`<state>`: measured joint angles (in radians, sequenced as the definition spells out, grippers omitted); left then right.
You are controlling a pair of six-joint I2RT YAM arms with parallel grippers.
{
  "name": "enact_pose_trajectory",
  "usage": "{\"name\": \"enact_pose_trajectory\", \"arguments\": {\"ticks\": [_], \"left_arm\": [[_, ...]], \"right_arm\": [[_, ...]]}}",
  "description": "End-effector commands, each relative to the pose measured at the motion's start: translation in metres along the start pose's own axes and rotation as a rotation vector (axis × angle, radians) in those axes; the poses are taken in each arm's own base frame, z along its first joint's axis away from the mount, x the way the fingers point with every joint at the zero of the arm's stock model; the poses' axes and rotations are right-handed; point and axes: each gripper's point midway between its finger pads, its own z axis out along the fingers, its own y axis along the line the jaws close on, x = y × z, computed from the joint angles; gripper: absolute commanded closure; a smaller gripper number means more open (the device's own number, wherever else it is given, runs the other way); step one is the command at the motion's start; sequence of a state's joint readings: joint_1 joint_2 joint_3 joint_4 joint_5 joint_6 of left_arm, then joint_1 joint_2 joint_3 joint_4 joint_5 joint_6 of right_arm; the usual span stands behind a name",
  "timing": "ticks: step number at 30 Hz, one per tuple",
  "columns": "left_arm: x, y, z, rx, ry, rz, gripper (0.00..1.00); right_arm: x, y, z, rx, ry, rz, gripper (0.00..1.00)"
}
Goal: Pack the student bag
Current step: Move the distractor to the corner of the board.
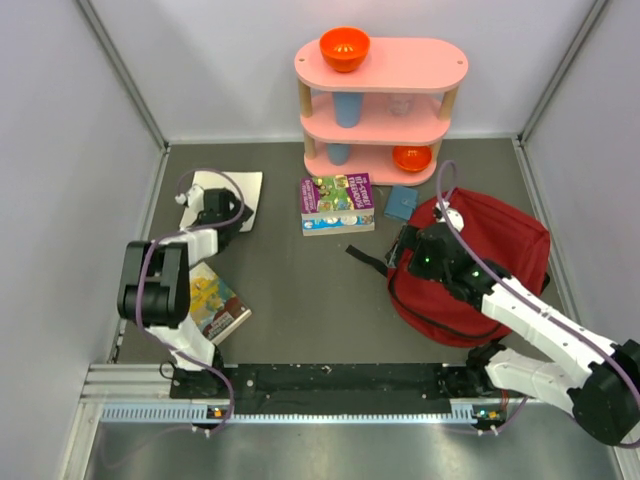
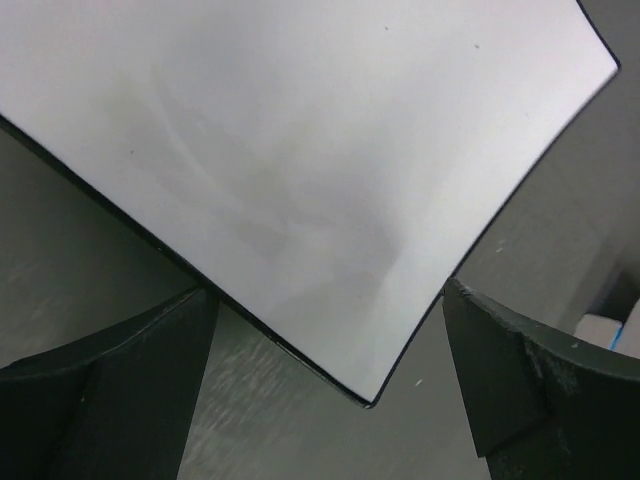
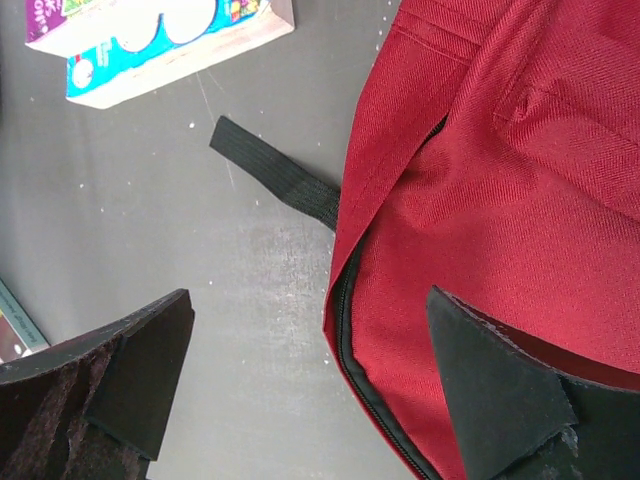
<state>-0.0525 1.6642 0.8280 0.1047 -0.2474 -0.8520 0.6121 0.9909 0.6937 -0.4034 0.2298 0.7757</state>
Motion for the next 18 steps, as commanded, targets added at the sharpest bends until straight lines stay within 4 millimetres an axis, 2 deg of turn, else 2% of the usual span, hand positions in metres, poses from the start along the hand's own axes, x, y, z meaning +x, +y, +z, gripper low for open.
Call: {"name": "enact_pose_trajectory", "arguments": {"ticks": [1,3,4,6,11,12,15,16,18], "left_arm": [[-0.014,-0.045,0.024,0.127,0.004,-0.006,0.01],[-0.010,-0.046,0.038,0.118,0.032,0.008,0.01],[-0.021,-0.057,0.042,0.137,0.026,0.001,0.01],[-0.018,-0.055,0.048,0.132,0.065,0.013,0.01],[-0.036,-0.052,0.064,0.151,0.062,0.020,0.01],[-0.036,-0.048,0.066,0.146,0.089,0.022,0.01],[-0.038,-0.054,0.065,0.221,0.132,0.028,0.01],[-0.038,-0.057,0.062,0.247,0.146,0.032,0.01],[-0.022,-0.064,0.048,0.304,0.214,0.065,0.01]], "right_arm": [[-0.012,0.014,0.001,-0.037,-0.016,-0.017,0.01],[-0.012,0.016,0.000,-0.042,-0.013,-0.023,0.01],[-0.013,0.017,0.000,-0.045,-0.012,-0.023,0.01],[-0.014,0.017,-0.002,-0.047,-0.018,-0.023,0.01],[-0.021,0.011,-0.008,-0.028,-0.043,-0.036,0.01],[-0.020,0.007,-0.009,-0.011,-0.038,-0.038,0.01],[-0.031,-0.008,-0.015,0.036,-0.075,-0.013,0.01],[-0.030,-0.019,-0.016,0.068,-0.068,0.002,0.01],[-0.043,-0.042,-0.024,0.126,-0.117,0.063,0.01]]}}
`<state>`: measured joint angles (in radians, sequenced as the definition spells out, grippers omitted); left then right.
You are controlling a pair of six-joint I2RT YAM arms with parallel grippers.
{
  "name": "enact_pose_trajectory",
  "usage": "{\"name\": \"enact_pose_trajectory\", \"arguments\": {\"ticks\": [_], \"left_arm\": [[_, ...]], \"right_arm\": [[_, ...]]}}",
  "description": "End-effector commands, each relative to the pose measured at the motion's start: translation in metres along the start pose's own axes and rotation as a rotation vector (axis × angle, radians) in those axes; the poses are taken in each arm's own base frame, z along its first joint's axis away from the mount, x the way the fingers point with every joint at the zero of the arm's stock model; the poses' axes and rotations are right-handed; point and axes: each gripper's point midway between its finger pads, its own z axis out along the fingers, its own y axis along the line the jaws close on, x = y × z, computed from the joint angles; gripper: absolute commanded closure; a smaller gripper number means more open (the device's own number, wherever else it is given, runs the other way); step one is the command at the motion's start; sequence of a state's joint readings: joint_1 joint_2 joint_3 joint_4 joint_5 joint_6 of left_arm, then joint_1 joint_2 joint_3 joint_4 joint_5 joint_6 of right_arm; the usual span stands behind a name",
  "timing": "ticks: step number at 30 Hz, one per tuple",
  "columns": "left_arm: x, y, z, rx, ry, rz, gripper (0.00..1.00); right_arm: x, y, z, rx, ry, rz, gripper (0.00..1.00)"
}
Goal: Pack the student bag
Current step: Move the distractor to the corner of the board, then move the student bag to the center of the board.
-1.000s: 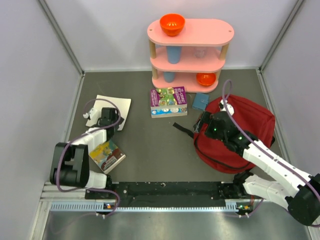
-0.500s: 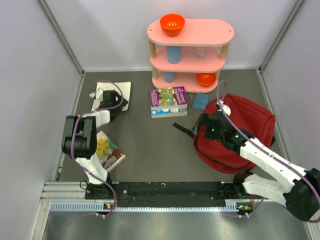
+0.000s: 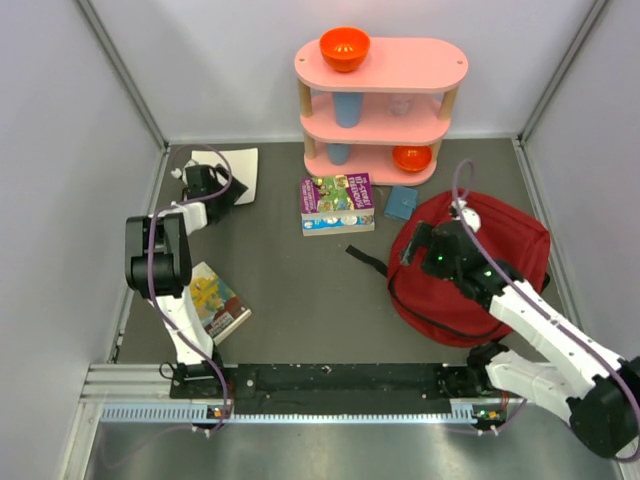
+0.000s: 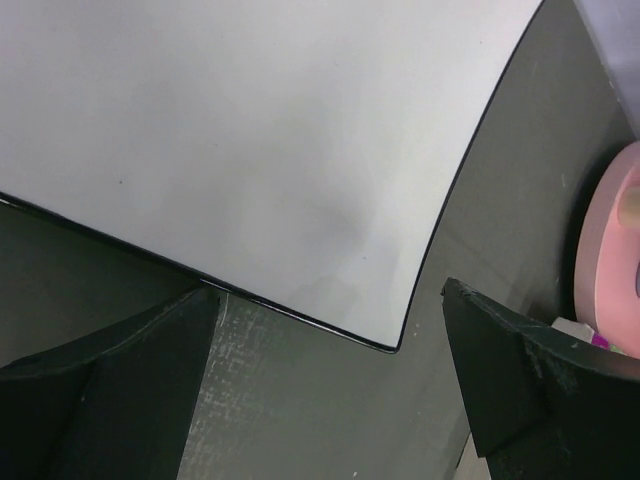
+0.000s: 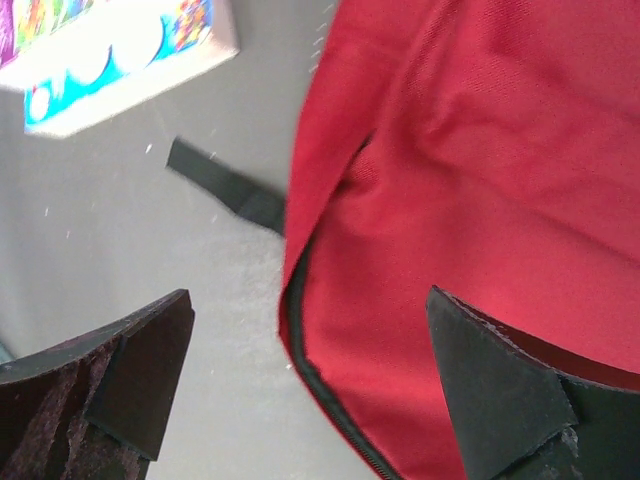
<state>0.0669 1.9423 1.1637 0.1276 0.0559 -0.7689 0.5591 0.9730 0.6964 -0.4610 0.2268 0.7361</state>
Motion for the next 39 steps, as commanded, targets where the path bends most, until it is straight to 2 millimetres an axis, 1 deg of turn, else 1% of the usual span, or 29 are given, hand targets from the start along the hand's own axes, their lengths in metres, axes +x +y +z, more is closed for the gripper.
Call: {"name": "enact_pose_trajectory", "arguments": {"ticks": [1,2,3,4,5,6,7,8,9,11,12,14,15,17,18,20,21,22,23,24,25,26,28,29,31,33,34,36,39], "left_arm": [[0.026,-0.011,-0.014,0.099,0.139,0.069,0.01],[0.021,-0.020,-0.028,0.116,0.113,0.088,0.01],[0.039,-0.016,-0.036,0.110,0.133,0.115,0.01],[0.041,-0.018,-0.043,0.115,0.119,0.135,0.01],[0.032,-0.029,-0.060,0.136,0.066,0.153,0.01],[0.051,-0.028,-0.069,0.138,0.082,0.179,0.01],[0.053,-0.033,-0.078,0.153,0.064,0.202,0.01],[0.047,-0.046,-0.096,0.187,0.023,0.222,0.01],[0.063,-0.049,-0.105,0.192,0.028,0.253,0.01],[0.070,-0.062,-0.126,0.220,-0.002,0.324,0.01],[0.086,-0.068,-0.133,0.229,0.018,0.351,0.01],[0.097,-0.083,-0.148,0.293,0.025,0.363,0.01],[0.123,-0.093,-0.158,0.351,0.081,0.390,0.01],[0.149,-0.106,-0.171,0.408,0.131,0.412,0.01],[0.174,-0.116,-0.181,0.454,0.175,0.437,0.01],[0.209,-0.122,-0.187,0.512,0.289,0.411,0.01],[0.226,-0.138,-0.196,0.590,0.318,0.415,0.06],[0.243,-0.142,-0.202,0.620,0.371,0.408,0.10],[0.267,-0.147,-0.208,0.645,0.419,0.433,0.10],[0.278,-0.154,-0.213,0.668,0.439,0.439,0.10],[0.289,-0.159,-0.217,0.685,0.467,0.447,0.06],[0.308,-0.170,-0.225,0.713,0.502,0.469,0.05],[0.324,-0.182,-0.233,0.744,0.527,0.477,0.03],[0.339,-0.191,-0.238,0.765,0.560,0.484,0.02],[0.356,-0.200,-0.237,0.783,0.601,0.448,0.02],[0.370,-0.214,-0.246,0.831,0.628,0.443,0.02],[0.382,-0.212,-0.240,0.812,0.650,0.453,0.02],[0.394,-0.224,-0.245,0.827,0.705,0.456,0.02],[0.414,-0.225,-0.240,0.828,0.740,0.439,0.06]], "right_arm": [[-0.038,-0.036,-0.023,0.114,-0.121,0.091,0.01],[-0.045,-0.050,-0.027,0.159,-0.148,0.117,0.01],[-0.052,-0.064,-0.034,0.211,-0.190,0.134,0.01],[-0.051,-0.076,-0.038,0.254,-0.184,0.141,0.01],[-0.058,-0.101,-0.042,0.330,-0.206,0.202,0.01],[-0.054,-0.110,-0.041,0.338,-0.183,0.236,0.01],[-0.055,-0.126,-0.042,0.372,-0.180,0.262,0.01],[-0.060,-0.159,-0.048,0.462,-0.203,0.350,0.01],[-0.056,-0.172,-0.048,0.474,-0.186,0.402,0.01],[-0.054,-0.195,-0.050,0.520,-0.170,0.449,0.01],[-0.057,-0.216,-0.058,0.598,-0.197,0.485,0.01],[-0.054,-0.243,-0.070,0.735,-0.203,0.482,0.01],[-0.058,-0.254,-0.078,0.771,-0.232,0.529,0.01],[-0.057,-0.265,-0.082,0.822,-0.248,0.574,0.01],[-0.056,-0.274,-0.085,0.876,-0.268,0.587,0.01],[-0.052,-0.282,-0.085,0.909,-0.251,0.623,0.01],[-0.052,-0.284,-0.085,0.916,-0.254,0.624,0.01],[-0.051,-0.285,-0.084,0.920,-0.252,0.621,0.01],[-0.047,-0.286,-0.082,0.921,-0.244,0.619,0.01],[-0.046,-0.286,-0.082,0.922,-0.244,0.619,0.01],[-0.045,-0.286,-0.082,0.923,-0.246,0.621,0.01],[-0.042,-0.286,-0.081,0.917,-0.242,0.624,0.01],[-0.042,-0.284,-0.080,0.901,-0.241,0.623,0.01],[-0.040,-0.281,-0.076,0.881,-0.231,0.625,0.01],[-0.040,-0.278,-0.075,0.861,-0.231,0.620,0.01],[-0.037,-0.275,-0.072,0.837,-0.223,0.622,0.01],[-0.038,-0.273,-0.072,0.824,-0.227,0.620,0.01],[-0.036,-0.270,-0.071,0.806,-0.225,0.615,0.01],[-0.040,-0.268,-0.071,0.787,-0.241,0.606,0.01]]}}
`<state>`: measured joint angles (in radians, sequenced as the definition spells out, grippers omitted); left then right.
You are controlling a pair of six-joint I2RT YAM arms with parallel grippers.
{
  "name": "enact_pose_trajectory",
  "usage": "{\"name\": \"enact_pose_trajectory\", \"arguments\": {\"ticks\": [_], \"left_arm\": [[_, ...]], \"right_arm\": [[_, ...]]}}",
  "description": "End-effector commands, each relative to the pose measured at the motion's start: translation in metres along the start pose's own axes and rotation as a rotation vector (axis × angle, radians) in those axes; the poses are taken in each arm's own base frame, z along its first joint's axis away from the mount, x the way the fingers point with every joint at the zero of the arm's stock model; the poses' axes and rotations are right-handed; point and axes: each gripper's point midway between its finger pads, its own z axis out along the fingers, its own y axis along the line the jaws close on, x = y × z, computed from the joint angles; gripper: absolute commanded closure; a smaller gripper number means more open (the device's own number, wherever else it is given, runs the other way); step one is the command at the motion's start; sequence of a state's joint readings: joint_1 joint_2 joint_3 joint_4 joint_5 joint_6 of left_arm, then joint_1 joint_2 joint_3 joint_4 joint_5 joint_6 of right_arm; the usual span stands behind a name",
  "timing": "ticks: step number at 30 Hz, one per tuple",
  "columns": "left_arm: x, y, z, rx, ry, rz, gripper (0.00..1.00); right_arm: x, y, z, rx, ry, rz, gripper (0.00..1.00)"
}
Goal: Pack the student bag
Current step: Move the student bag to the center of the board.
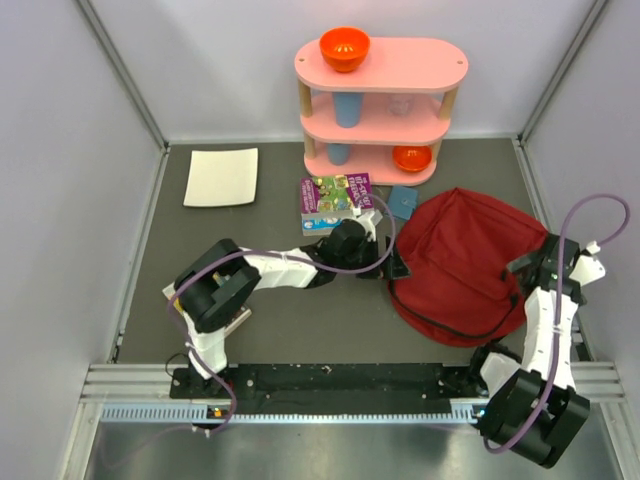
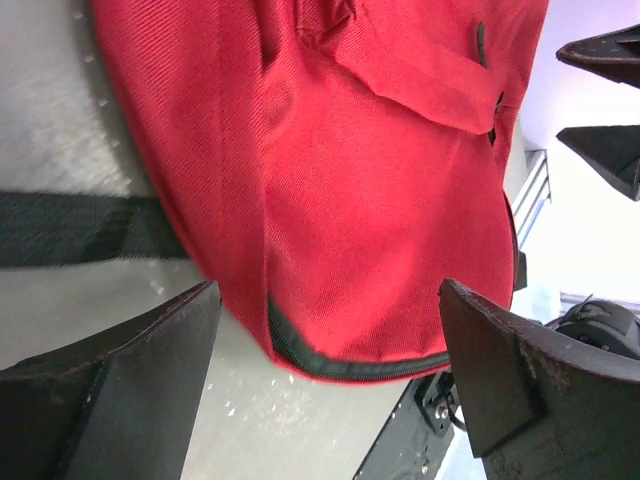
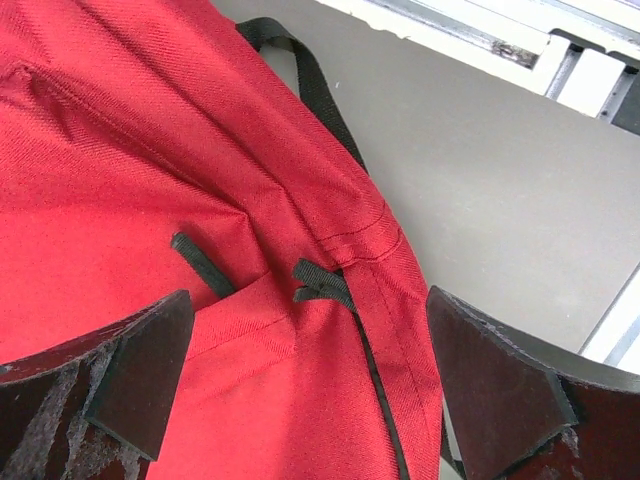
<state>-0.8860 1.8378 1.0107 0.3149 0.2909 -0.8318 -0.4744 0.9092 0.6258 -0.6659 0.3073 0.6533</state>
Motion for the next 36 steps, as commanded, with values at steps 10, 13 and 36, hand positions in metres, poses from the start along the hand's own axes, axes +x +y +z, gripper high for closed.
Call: {"name": "enact_pose_trajectory", "arguments": {"ticks": [10,13,36], "left_arm": [[0.025,-0.001,0.037,0.049,0.102,-0.043,0.25],[0.024,0.009,0.026,-0.001,0.065,-0.024,0.19],[0.029,-0.024,0.035,0.139,0.131,0.029,0.69]], "right_arm": [[-0.009,0.036,-0.017,-0.218,-0.008,-0.046,0.01],[-0.010,0.040,-0.022,-0.247,-0.007,-0.046,0.01],[-0.008,0.054,-0.038,-0.355,0.007,-0.070,0.01]]}}
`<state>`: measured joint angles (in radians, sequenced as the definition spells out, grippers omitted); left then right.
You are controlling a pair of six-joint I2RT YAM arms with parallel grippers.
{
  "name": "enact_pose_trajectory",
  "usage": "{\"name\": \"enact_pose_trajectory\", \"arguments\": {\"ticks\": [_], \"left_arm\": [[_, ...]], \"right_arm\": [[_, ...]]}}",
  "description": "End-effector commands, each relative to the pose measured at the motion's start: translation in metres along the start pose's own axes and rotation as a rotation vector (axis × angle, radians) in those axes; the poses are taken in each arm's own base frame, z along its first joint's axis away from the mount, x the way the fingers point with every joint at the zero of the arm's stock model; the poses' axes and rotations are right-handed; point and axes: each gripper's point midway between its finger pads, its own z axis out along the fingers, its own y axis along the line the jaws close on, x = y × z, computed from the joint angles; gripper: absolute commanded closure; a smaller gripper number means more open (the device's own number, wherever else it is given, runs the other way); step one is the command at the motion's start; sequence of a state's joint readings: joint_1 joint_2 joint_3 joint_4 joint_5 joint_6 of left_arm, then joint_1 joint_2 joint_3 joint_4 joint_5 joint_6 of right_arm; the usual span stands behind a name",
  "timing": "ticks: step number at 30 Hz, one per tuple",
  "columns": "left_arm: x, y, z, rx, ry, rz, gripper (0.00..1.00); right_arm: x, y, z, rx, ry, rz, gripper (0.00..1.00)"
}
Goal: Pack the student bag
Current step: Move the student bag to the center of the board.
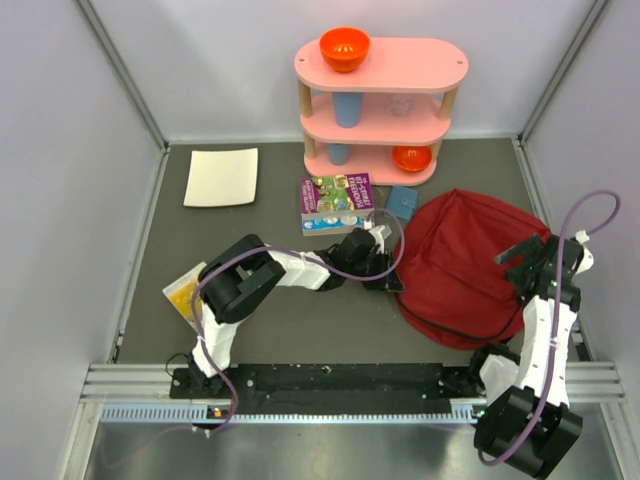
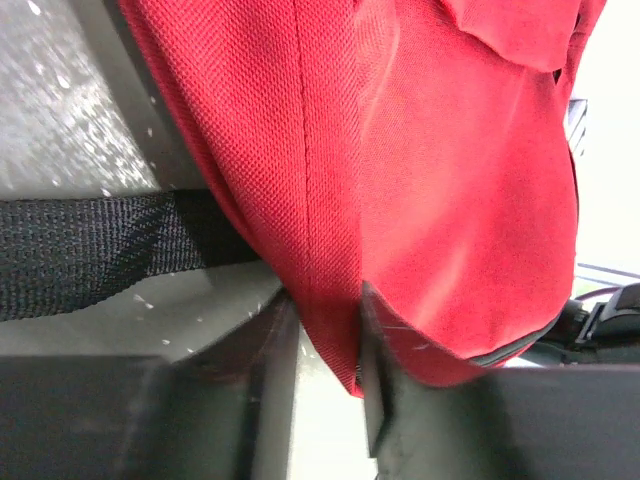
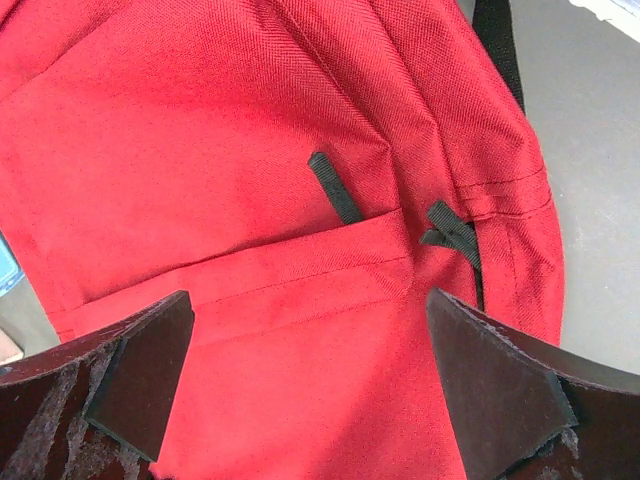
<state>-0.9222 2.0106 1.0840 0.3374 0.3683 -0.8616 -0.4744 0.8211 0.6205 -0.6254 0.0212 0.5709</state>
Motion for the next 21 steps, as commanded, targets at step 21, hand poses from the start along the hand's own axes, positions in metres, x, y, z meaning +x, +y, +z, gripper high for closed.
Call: {"name": "enact_pose_trajectory", "arguments": {"ticks": [21], "left_arm": [[-0.205,-0.034,-0.227,-0.246,-0.436,0.474,1.00]], "right_arm": [[-0.007,0.089,-0.067,-0.503,0.035,-0.060,0.01]]}}
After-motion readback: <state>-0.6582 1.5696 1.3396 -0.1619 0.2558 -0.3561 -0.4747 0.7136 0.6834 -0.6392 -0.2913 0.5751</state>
